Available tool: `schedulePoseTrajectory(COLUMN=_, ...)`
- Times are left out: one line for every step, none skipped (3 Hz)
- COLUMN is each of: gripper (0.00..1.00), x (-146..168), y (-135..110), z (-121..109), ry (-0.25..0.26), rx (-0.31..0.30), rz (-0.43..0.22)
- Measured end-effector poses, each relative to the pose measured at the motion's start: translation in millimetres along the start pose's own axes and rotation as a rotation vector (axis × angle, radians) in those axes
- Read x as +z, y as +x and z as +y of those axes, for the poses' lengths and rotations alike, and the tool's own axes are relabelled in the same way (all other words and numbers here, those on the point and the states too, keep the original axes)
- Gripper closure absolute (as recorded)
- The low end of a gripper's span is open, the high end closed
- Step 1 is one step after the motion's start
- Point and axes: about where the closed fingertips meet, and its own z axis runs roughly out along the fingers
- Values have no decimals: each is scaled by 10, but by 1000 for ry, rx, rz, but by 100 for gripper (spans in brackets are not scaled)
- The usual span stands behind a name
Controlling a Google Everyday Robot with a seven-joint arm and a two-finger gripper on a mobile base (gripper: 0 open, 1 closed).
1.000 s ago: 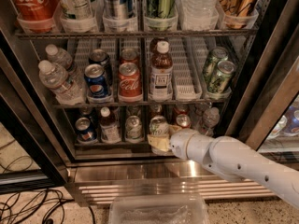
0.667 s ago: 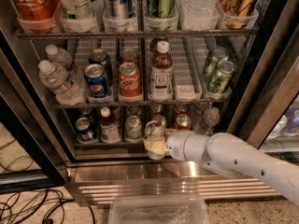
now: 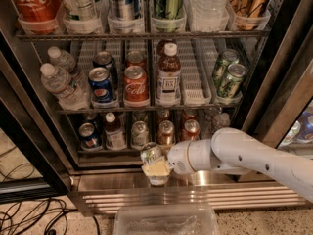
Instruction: Pick 7up can from bottom shelf of fridge
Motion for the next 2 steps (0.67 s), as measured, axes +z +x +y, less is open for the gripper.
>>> schedulePoseTrajectory(gripper=100, x=12, y=39, z=310, ry=-86, rx=-71, rz=52)
schedulePoseTrajectory(gripper=100, x=12, y=53, z=352, ry=-101, rx=-75, rz=60)
